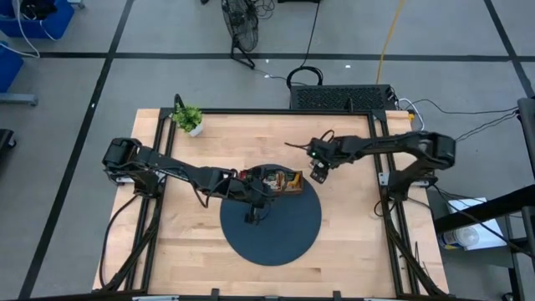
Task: Pick & Place Tea
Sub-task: Put the brown tea bag into the middle section of the wooden organizer
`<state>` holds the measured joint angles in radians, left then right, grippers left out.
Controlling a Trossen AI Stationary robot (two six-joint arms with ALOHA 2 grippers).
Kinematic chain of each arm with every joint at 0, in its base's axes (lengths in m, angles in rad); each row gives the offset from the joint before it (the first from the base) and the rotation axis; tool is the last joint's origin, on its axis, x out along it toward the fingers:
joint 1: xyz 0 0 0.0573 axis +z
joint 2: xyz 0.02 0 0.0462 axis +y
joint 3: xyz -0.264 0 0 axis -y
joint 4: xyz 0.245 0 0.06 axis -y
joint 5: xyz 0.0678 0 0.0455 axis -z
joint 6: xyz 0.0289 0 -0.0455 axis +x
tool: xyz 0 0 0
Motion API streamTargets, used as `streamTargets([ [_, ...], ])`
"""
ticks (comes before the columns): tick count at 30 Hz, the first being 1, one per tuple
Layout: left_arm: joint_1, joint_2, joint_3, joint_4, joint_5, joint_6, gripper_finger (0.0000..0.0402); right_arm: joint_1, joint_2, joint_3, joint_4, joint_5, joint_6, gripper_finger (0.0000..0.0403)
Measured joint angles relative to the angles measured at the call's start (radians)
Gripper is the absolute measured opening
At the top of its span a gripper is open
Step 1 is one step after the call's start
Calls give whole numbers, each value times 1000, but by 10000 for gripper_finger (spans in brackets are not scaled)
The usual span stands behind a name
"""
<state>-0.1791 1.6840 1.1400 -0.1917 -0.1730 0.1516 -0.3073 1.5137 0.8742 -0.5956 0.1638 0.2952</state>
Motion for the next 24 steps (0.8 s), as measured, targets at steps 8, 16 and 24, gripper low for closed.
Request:
streamTargets([
  [8, 1, 0, 0, 0, 0, 2, 35, -1, 219, 5, -40, -16, 46, 276],
  [16, 1, 0, 0, -7, -1, 0, 35, 11, 240, 4, -58, -56, 104, 154],
  [24, 1, 0, 0, -7, -1, -4, 35, 59, 148, 0, -28, -3, 41, 6],
])
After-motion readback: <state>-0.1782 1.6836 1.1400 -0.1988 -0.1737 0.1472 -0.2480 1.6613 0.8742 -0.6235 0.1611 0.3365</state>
